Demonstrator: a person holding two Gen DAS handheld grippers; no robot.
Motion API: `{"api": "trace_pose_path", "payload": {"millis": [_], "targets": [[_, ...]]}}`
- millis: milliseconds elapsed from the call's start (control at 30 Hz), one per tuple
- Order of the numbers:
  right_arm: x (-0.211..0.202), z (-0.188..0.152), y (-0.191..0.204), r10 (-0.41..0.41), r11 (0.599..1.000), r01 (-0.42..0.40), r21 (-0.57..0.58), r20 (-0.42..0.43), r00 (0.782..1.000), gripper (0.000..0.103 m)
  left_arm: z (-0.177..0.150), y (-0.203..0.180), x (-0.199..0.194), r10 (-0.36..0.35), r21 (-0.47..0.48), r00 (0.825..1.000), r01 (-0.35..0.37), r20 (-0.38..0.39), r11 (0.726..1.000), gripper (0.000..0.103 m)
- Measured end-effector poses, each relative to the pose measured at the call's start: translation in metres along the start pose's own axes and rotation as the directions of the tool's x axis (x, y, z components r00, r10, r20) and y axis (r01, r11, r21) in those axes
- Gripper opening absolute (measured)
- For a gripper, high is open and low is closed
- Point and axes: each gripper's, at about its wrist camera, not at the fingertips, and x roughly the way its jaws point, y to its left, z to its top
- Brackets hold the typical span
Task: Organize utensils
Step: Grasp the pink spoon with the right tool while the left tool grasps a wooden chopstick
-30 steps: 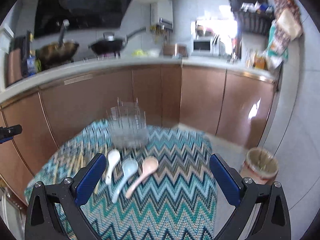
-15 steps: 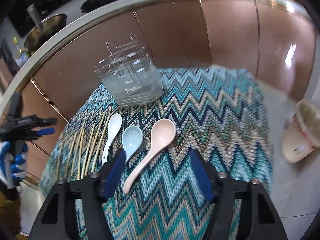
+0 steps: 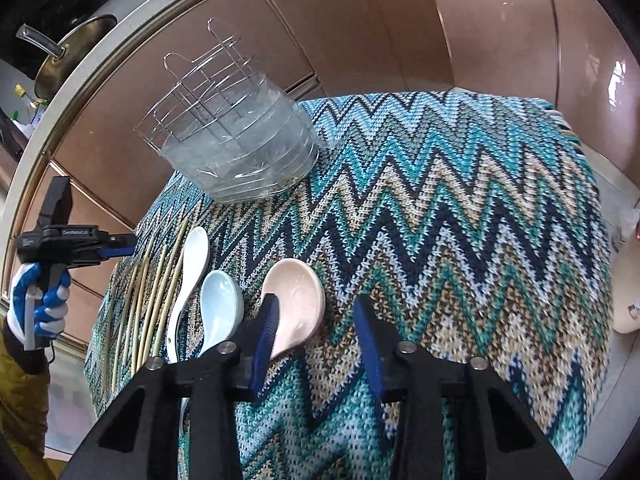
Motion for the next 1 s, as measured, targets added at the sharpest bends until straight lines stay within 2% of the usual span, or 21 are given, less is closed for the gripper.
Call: {"api": "trace_pose_path", "payload": {"millis": [433,567,833,1000], "targets": [[0.027,0.02,-0.008,0.054,0.997,-0.057,-0.046,-0.065,0.996,0.016,0.013,0.008,0.029,0.031,-0.045,0.998,-0.033,-0.048,0.998,0.013],[0.04,0.028,-0.009,0.077,0.995,-0.082,-0.064,-0.083,0.994,0.01,0.016,0.013,0.033,0.035,-0.067,0.998,-0.038,-0.047,0.997,0.006],[0.051,0.036,0.003,0.052,0.986,-0.064,-0.151,-0.079,0.995,0.009,0.013,0.035,0.028,0.001,-0.106,1.0,-0.003,-0.02,0.994,0.005],[0.026,0.022,0.014,0.025,0.987,-0.028,-0.159,-0.021,0.999,0.009,-0.003,0.035,0.005,-0.011,-0.079,1.0,0.013,0.029,0.997,0.005]]}}
